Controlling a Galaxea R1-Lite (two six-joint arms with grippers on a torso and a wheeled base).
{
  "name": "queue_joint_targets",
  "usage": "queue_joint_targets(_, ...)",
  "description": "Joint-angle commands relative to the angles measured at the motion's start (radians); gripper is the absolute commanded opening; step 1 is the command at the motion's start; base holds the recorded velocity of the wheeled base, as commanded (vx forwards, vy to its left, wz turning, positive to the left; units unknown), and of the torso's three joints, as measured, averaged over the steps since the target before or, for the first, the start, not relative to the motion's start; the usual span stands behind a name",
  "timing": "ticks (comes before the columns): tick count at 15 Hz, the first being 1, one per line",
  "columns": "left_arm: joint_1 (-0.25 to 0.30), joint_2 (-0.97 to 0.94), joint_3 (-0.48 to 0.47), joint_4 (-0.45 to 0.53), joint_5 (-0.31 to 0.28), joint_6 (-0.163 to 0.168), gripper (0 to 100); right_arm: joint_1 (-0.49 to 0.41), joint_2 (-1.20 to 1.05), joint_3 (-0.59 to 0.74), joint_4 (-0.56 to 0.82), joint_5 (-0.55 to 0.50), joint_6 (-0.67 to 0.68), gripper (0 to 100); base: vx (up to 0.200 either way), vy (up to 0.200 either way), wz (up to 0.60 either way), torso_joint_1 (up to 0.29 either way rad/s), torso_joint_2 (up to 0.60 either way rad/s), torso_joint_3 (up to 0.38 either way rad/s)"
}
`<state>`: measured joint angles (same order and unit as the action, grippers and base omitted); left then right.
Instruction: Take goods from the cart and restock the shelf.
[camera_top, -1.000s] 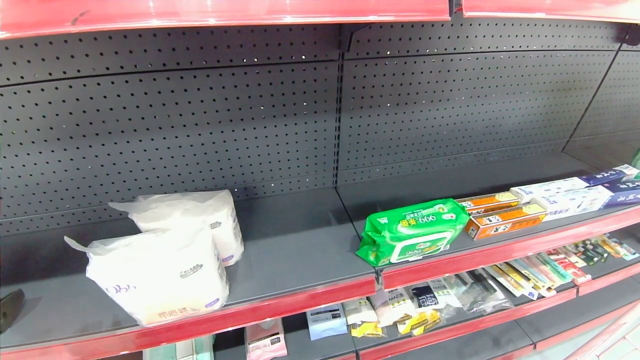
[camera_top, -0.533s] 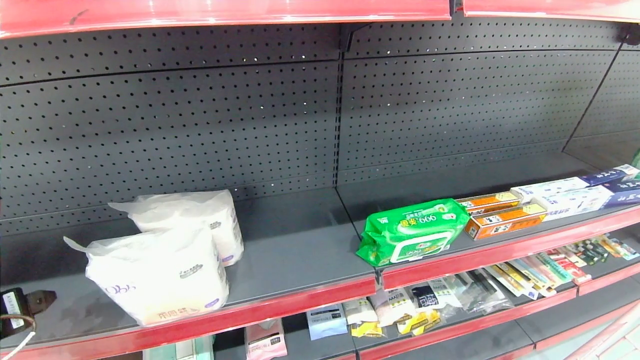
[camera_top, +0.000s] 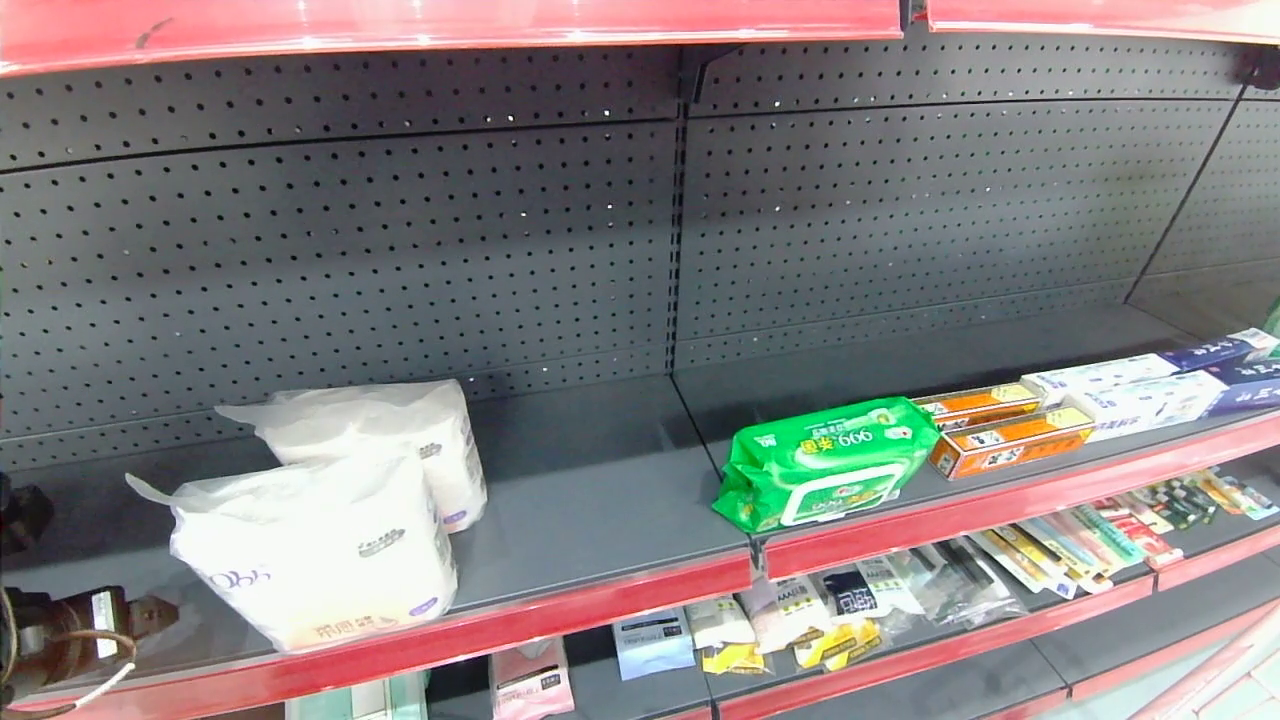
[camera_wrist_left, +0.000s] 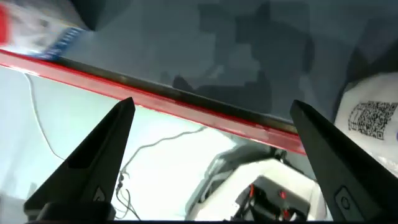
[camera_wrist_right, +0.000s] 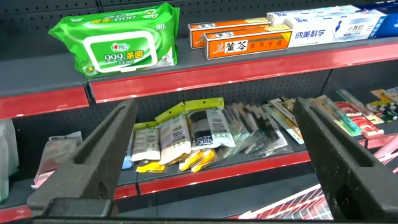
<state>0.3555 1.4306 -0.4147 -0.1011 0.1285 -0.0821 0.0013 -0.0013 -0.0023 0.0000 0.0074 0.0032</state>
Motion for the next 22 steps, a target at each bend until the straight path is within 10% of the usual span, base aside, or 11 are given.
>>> queue_joint_targets(1, 0.0, 0.054, -0.007, -0.002, -0.009, 0.002, 100, 0.0, 0.001, 0.001, 0.0, 0.0, 0.0, 100, 0.0, 0.0, 0.0, 0.0, 0.0, 0.0)
queue_joint_targets(10, -0.053, 0.195, -0.01, -0.204, -0.138, 0.008, 100, 0.0, 0.001, 0.001, 0.0, 0.0, 0.0, 100, 0.0, 0.0, 0.0, 0.0, 0.0, 0.0)
queue_joint_targets(22, -0.122, 0.221, -0.012, -0.266, -0.155, 0.01, 100, 0.0, 0.001, -0.001, 0.0, 0.0, 0.0, 100, 0.0, 0.0, 0.0, 0.0, 0.0, 0.0)
